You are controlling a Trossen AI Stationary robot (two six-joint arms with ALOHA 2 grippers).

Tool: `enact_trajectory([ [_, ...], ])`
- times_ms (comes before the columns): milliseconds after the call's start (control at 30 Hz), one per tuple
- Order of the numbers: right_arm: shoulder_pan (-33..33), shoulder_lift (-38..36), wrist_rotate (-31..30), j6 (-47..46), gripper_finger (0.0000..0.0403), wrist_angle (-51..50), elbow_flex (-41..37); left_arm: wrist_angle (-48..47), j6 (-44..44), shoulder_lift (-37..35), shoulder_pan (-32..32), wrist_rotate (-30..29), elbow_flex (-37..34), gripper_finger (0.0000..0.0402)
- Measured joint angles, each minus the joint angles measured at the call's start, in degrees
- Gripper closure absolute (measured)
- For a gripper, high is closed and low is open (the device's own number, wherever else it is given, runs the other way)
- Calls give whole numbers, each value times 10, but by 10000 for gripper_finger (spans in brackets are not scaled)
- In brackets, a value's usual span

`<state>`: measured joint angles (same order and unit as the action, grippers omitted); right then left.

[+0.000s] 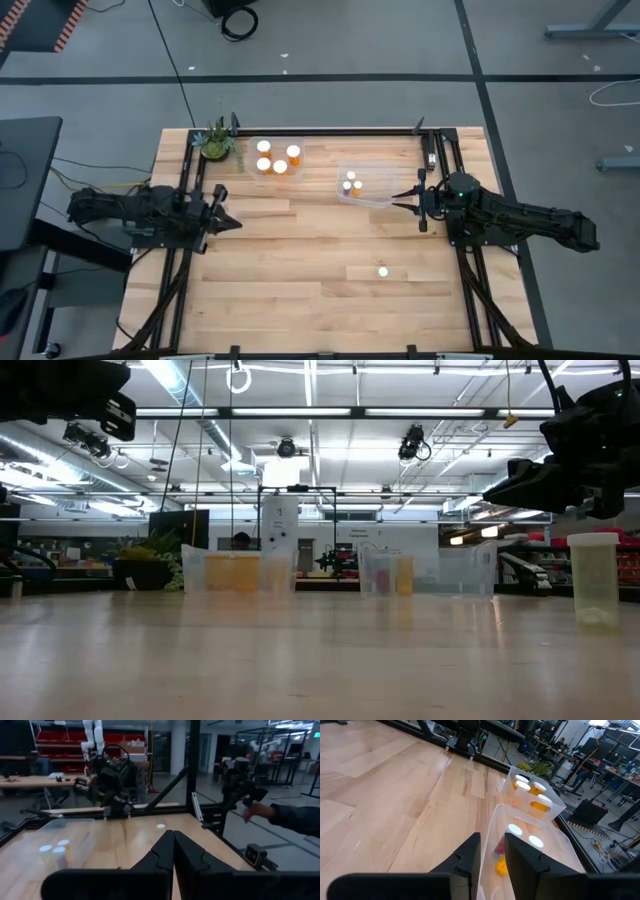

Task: Pick and place medicine bottles into bin by pill shape (circle, oval)
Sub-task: Put the small yellow pill bottle into the right transparent bin

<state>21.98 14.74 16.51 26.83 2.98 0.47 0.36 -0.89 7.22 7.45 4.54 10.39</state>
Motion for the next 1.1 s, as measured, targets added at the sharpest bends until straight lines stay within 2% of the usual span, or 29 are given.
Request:
enact_trajectory([
  [167, 0, 0, 0, 0, 310, 0, 0, 28, -3, -15, 10, 1, -34, 385],
  [500, 0, 0, -4, -5, 310, 32, 0, 24, -32, -14, 49, 4, -43, 392],
  [567, -2, 0, 18, -38, 310, 55, 0, 25, -43, -14, 56, 4, -43, 385],
  [667, -12, 0, 59, -169, 310, 91, 0, 22, -60, -13, 57, 4, -43, 371],
  [767, -16, 0, 50, -252, 310, 146, 0, 9, -60, -13, 56, 3, -43, 360],
  [900, -16, 0, 36, -269, 310, 180, 0, -3, -75, -13, 55, 0, -43, 354],
  [1100, -22, 7, 44, -298, 310, 180, 0, -29, -61, -12, 55, -19, -43, 352],
])
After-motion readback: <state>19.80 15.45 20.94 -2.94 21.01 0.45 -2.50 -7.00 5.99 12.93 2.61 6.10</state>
